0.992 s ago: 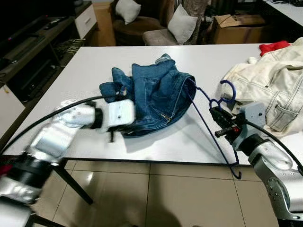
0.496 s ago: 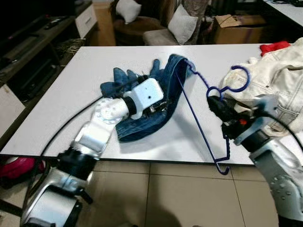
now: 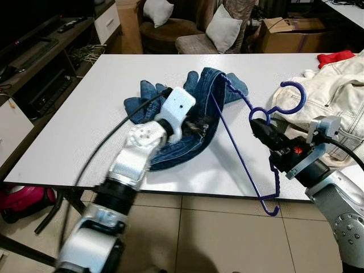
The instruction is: Hang hanger
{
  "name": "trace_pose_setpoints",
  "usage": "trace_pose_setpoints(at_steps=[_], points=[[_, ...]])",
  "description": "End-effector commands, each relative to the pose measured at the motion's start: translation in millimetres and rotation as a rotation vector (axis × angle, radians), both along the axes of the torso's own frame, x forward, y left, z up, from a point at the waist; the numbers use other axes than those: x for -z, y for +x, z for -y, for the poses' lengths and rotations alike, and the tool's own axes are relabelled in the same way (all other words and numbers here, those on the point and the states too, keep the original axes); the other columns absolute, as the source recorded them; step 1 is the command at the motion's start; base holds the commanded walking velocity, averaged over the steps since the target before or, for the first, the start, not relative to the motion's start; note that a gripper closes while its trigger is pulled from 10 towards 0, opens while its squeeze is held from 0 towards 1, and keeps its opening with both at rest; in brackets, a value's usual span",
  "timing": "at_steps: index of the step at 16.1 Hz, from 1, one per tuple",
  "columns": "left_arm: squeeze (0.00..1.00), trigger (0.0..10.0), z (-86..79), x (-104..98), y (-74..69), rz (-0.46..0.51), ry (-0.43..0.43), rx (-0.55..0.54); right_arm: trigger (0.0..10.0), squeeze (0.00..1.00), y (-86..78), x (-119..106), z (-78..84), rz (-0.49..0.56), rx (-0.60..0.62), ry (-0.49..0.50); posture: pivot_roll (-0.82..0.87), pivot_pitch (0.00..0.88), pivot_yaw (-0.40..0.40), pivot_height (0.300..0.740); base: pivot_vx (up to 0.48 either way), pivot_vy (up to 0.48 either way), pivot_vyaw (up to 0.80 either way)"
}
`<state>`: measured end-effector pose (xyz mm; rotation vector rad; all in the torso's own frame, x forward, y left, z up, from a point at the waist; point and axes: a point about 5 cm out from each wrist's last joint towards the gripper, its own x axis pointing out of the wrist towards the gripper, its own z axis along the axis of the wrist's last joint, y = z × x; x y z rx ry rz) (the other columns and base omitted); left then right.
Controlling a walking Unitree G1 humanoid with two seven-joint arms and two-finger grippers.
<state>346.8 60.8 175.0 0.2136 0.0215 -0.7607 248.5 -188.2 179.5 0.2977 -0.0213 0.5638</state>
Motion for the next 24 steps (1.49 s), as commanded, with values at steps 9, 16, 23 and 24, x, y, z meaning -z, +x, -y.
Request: trace_pose_setpoints(at_steps=[9,16,23,24], points=[[0.00,10.0,-1.9,30.8,1.8,-0.061,0.141,-0.062,10.0,0.00,-2.5,-11.3,-4.3,0.049,-0.035,0.022,-0.19,0.000,0.081,0.740,0.000,0.000,0.00],[0.00,0.0,-25.3,29.3,13.8,0.017,0.257,-0.283,10.0,0.00,-1.6,-13.3,-1.1,0.059,-0.012,0.027,-0.19,0.000,0.086,0.740,0.000,0.000,0.00],[0.00,0.0,-36.3,24.8,14.8,0.036,0.312,-0.301,10.0,0.00,0.2,-13.9,1.3,0.063,0.004,0.027,-0.20,0.000,0.088,0.740,0.000,0.000,0.00],[0.00,0.0,-36.8,26.0,14.9,0.026,0.306,-0.304,10.0,0.00,0.3,-13.8,1.3,0.063,0.005,0.027,-0.20,0.000,0.088,0.740,0.000,0.000,0.00]])
